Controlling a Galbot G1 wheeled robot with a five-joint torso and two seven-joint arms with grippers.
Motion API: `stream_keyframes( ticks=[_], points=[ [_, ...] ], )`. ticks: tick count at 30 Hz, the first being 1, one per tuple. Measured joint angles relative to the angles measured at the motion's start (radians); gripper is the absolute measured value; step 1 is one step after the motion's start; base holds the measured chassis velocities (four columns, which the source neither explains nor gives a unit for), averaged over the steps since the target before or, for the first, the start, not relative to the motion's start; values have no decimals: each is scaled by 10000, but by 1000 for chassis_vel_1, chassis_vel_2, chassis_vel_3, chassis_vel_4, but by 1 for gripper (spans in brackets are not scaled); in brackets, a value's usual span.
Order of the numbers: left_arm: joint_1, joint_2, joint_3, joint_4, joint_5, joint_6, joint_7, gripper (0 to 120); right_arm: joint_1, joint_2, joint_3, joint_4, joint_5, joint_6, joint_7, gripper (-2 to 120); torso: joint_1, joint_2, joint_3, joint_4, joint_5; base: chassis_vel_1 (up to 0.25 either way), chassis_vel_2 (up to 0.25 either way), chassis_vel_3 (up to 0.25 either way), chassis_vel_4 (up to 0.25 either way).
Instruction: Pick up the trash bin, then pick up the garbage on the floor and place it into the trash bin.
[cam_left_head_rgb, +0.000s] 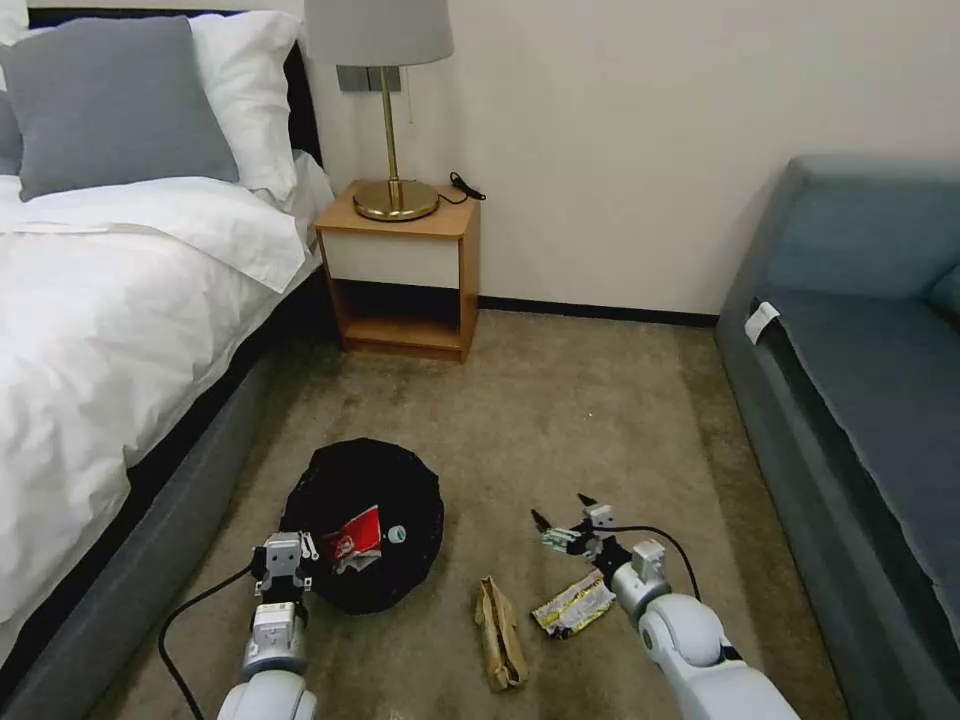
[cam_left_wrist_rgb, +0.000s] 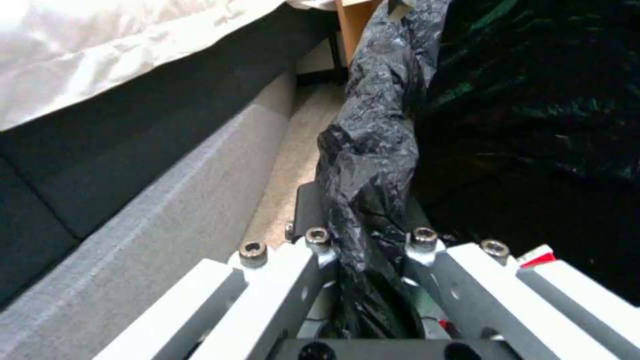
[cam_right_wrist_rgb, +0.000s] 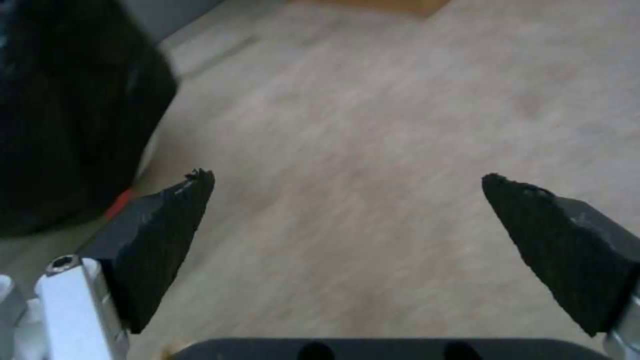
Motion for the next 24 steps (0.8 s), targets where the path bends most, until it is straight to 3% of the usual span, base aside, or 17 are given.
stream_keyframes(
  ticks=[5, 8, 15, 24],
  points=[
    [19, 45, -280, 31, -2, -7, 12, 4, 78, -350, -780, 95, 76, -816, -118, 100, 0, 0, 0, 2, 2, 0, 0, 0, 0],
    [22, 41, -457, 111, -9, -40, 31, 4, 30, -765, -1450, 104, -489, -1238, -535, 100, 0, 1, 0, 1, 2, 0, 0, 0, 0],
    [-27, -28, -521, 227, 23, -85, 57, 4, -195, -906, -2151, -282, -1483, -1143, -881, 100, 0, 0, -1, 0, 5, 0, 0, 0, 0],
    [-96, -167, -492, 224, 75, -100, 73, 4, -235, -567, -2310, -520, -1828, -947, -915, 100, 0, 1, -1, 1, 2, 0, 0, 0, 0]
  ],
)
